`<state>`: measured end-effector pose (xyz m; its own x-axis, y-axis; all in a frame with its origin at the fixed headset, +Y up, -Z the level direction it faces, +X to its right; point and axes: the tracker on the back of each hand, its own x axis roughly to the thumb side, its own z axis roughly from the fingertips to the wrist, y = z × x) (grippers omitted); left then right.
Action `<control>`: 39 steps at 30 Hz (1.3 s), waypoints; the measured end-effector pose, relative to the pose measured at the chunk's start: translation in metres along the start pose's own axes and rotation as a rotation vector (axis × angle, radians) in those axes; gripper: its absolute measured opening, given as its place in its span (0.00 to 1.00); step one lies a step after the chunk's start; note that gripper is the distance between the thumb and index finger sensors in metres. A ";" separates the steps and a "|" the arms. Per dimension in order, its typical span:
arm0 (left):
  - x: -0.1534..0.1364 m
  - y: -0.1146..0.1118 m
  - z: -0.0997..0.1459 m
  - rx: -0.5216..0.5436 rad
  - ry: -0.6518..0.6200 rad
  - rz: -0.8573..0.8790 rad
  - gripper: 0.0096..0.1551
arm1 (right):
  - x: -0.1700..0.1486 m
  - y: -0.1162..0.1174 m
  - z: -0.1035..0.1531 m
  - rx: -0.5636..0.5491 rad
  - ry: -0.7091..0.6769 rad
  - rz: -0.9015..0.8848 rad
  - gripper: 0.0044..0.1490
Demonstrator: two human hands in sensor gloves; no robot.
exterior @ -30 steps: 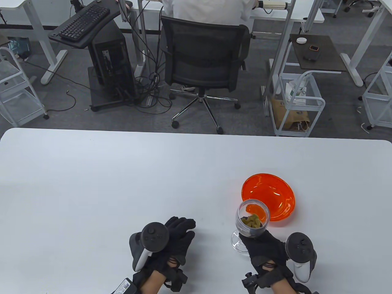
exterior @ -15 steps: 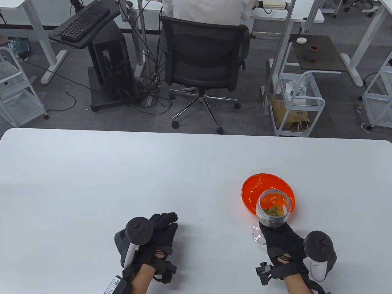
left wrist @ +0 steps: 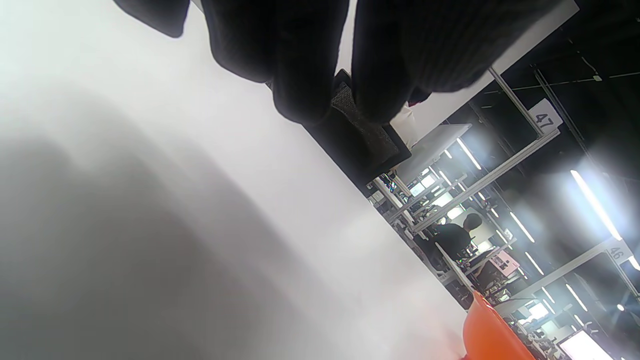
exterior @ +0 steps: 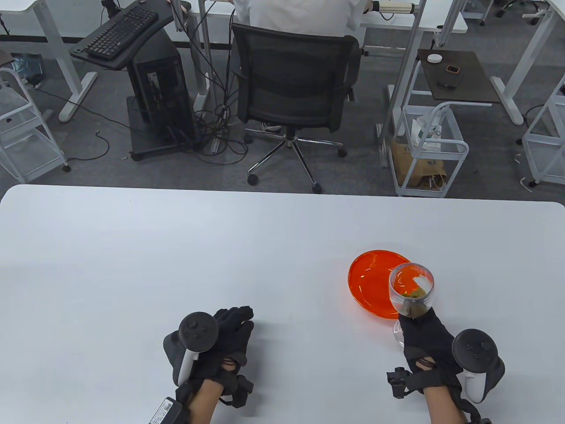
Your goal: Pour raisins from wine glass into the bowl
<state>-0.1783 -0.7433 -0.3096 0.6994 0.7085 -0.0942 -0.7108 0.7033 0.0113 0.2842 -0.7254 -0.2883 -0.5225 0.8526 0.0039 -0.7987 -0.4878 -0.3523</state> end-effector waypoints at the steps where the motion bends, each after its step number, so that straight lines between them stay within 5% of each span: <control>1: 0.000 0.000 0.000 0.000 0.002 0.000 0.28 | -0.002 -0.001 -0.001 -0.010 0.005 0.016 0.31; 39: -0.001 0.006 0.001 0.045 0.047 -0.083 0.33 | -0.012 -0.007 -0.010 -0.177 0.044 0.666 0.31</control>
<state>-0.1838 -0.7399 -0.3088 0.7511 0.6445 -0.1430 -0.6455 0.7624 0.0457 0.2988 -0.7304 -0.2953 -0.8693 0.3902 -0.3036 -0.2485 -0.8757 -0.4141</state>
